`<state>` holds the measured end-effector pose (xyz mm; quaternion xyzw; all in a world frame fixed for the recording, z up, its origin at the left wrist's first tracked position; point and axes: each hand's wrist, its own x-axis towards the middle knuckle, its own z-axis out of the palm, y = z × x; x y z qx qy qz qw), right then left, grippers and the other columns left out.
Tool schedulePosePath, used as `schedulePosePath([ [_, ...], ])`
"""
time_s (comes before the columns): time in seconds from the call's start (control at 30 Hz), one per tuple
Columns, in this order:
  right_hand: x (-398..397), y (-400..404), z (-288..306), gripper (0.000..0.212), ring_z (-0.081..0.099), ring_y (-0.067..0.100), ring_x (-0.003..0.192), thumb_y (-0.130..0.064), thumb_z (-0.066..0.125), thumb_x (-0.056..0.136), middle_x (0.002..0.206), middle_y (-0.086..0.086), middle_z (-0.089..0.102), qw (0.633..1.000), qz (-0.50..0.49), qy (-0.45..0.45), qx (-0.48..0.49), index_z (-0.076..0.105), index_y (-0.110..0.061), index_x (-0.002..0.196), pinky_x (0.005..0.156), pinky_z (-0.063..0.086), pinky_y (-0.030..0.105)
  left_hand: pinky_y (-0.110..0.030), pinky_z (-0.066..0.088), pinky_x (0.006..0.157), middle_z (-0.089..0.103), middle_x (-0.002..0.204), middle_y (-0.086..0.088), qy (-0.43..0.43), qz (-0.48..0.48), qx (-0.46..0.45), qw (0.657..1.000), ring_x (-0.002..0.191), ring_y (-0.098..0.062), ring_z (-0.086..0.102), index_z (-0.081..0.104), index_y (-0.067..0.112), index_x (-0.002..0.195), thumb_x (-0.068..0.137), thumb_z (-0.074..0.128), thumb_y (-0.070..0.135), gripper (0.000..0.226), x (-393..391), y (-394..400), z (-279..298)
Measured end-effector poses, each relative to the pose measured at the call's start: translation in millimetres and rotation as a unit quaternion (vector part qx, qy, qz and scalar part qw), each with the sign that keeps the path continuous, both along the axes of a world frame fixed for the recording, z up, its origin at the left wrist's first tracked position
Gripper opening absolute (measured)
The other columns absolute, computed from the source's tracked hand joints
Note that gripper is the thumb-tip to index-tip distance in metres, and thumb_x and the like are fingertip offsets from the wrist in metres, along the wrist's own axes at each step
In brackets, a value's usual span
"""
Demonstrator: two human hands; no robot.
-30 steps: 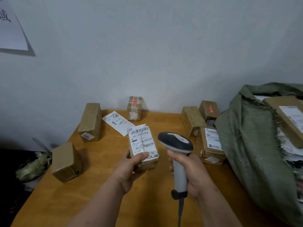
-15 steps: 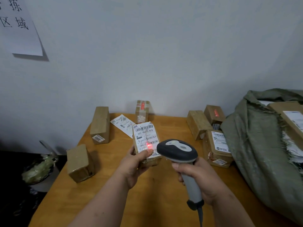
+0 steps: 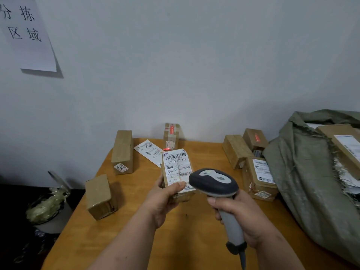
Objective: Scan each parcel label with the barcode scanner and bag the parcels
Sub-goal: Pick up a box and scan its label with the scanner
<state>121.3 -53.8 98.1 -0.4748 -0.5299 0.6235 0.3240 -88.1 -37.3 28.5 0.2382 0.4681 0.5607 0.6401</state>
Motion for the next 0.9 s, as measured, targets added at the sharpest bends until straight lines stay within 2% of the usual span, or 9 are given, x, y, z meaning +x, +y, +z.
schedulePosePath([
  [0.13,1,-4,0,0.035,0.06,0.02,0.066,-0.012,0.081,0.077,0.077,0.002,0.068,1.0,-0.011,0.002,-0.003,0.069,-0.006,0.109,0.059,0.049,0.029,-0.026,0.058,0.058,0.077,0.1,-0.002,0.002,-0.012,0.002,1.0,0.083,-0.02,0.076,0.058,0.028,0.118,0.053,0.086,0.016,0.072,0,-3,1],
  [0.37,-1,-13,3,0.045,0.061,0.019,0.064,-0.025,0.085,0.064,0.077,0.003,0.068,1.0,-0.022,-0.002,-0.005,0.07,-0.008,0.104,0.059,0.048,0.03,-0.025,0.057,0.057,0.077,0.101,-0.002,0.006,-0.025,0.007,1.0,0.082,-0.019,0.076,0.057,0.029,0.121,0.051,0.086,0.017,0.077,0,-6,1],
  [0.5,2,-20,2,0.041,0.062,0.019,0.065,-0.029,0.083,0.062,0.076,0.002,0.069,1.0,-0.026,-0.001,0.002,0.074,-0.015,0.099,0.06,0.049,0.03,-0.026,0.057,0.056,0.078,0.098,-0.002,0.003,-0.037,0.013,0.999,0.078,-0.02,0.076,0.056,0.028,0.121,0.049,0.086,0.016,0.078,3,-8,2],
  [0.63,11,-27,-1,0.027,0.062,0.018,0.064,-0.028,0.083,0.063,0.076,0.0,0.07,0.999,-0.031,0.01,0.006,0.077,-0.029,0.089,0.061,0.049,0.031,-0.025,0.057,0.053,0.078,0.095,-0.002,0.003,-0.048,0.016,0.999,0.075,-0.02,0.076,0.057,0.029,0.115,0.052,0.084,0.014,0.071,14,-11,2],
  [0.7,17,-29,-2,0.031,0.062,0.019,0.065,-0.029,0.083,0.062,0.077,0.001,0.071,0.999,-0.037,0.013,0.004,0.077,-0.025,0.092,0.063,0.049,0.031,-0.025,0.057,0.054,0.078,0.094,-0.003,0.009,-0.053,0.016,0.998,0.075,-0.021,0.076,0.057,0.028,0.114,0.054,0.084,0.013,0.067,21,-13,2],
  [0.83,36,-33,-4,0.056,0.063,0.019,0.069,-0.041,0.086,0.052,0.083,0.0,0.074,0.998,-0.062,0.002,0.006,0.073,-0.021,0.103,0.068,0.049,0.034,-0.026,0.057,0.055,0.077,0.1,-0.004,0.019,-0.06,0.015,0.998,0.08,-0.024,0.076,0.057,0.026,0.12,0.057,0.085,0.015,0.07,40,-14,5],
  [0.9,50,-34,-5,0.057,0.064,0.019,0.07,-0.041,0.086,0.052,0.084,0.0,0.075,0.997,-0.08,0.003,0.005,0.073,-0.021,0.104,0.07,0.049,0.035,-0.026,0.057,0.054,0.077,0.1,-0.004,0.022,-0.067,0.016,0.997,0.079,-0.024,0.076,0.057,0.026,0.122,0.054,0.086,0.017,0.074,55,-13,8],
])
